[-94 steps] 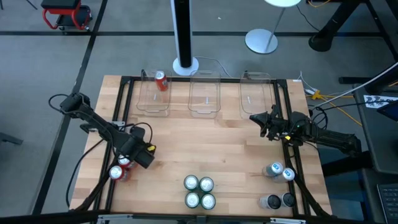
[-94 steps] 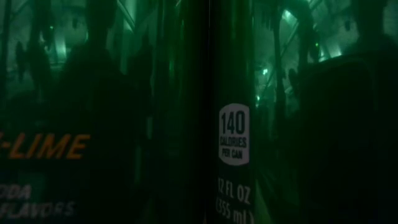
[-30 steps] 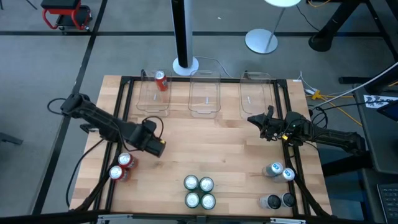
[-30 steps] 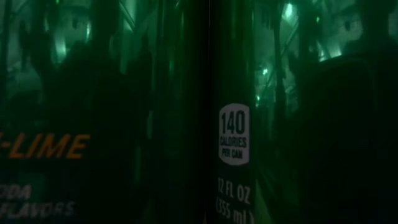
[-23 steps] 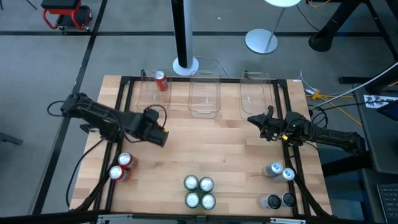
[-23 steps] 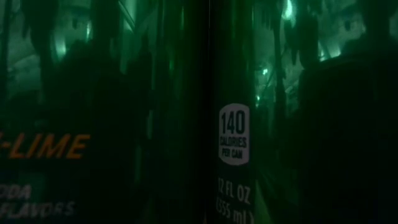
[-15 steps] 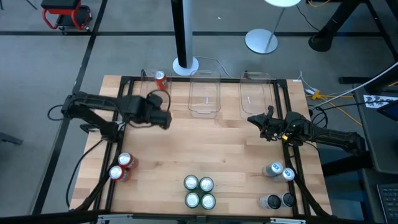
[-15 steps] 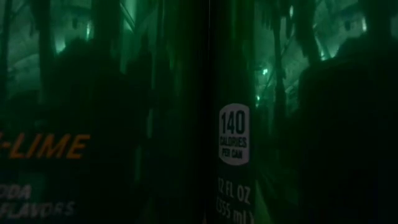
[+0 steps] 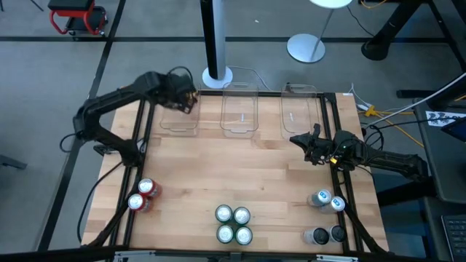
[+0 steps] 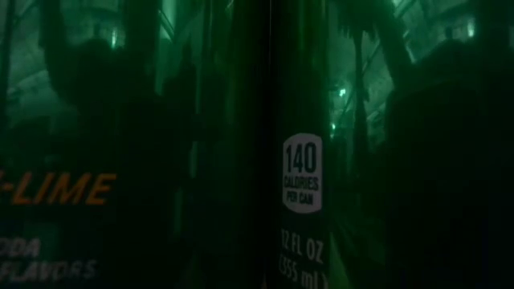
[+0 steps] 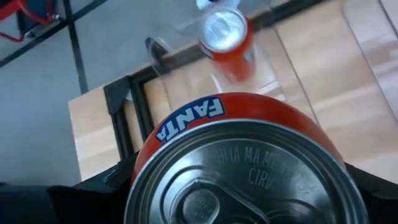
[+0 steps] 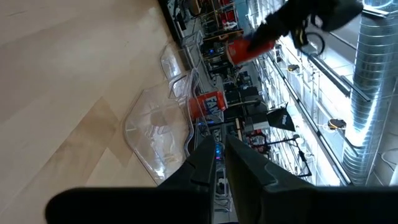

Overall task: Sort soda cans
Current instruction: Put the top orange soda can into the left transparent bin

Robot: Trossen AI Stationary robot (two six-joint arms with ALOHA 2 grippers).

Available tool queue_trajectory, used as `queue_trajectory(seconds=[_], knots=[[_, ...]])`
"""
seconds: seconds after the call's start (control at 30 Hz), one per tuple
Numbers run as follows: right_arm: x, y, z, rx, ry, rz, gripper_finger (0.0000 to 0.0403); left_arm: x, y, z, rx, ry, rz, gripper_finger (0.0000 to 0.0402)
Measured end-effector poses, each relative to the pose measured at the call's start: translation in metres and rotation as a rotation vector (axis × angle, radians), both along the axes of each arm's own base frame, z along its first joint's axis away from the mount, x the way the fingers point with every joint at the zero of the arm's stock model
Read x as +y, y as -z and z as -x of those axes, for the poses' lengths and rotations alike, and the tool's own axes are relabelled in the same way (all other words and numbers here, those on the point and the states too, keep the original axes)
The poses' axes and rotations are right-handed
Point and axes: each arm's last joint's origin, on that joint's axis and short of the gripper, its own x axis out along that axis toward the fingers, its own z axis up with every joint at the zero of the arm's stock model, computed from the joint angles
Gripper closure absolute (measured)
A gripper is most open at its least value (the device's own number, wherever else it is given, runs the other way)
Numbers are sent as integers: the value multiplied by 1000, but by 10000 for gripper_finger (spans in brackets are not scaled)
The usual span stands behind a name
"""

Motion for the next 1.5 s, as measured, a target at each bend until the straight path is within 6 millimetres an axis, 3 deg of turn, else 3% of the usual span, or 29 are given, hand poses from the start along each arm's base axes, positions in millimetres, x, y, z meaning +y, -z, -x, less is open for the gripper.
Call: queue_trajectory(seconds=[0.23,0.5,0.73,1.13,1.5], knots=[[0,0,0,1,0,0,366,53,26,19,-79,-15,87,109],[0,0,0,3,0,0,366,80,60,45,-81,-123,119,109],[0,1,0,5,0,0,366,95,90,56,-138,-189,79,109],[0,1,0,7,0,0,366,106,114,71,-210,-232,82,109],[0,1,0,8,0,-1,366,114,138,68,-187,-218,88,108]])
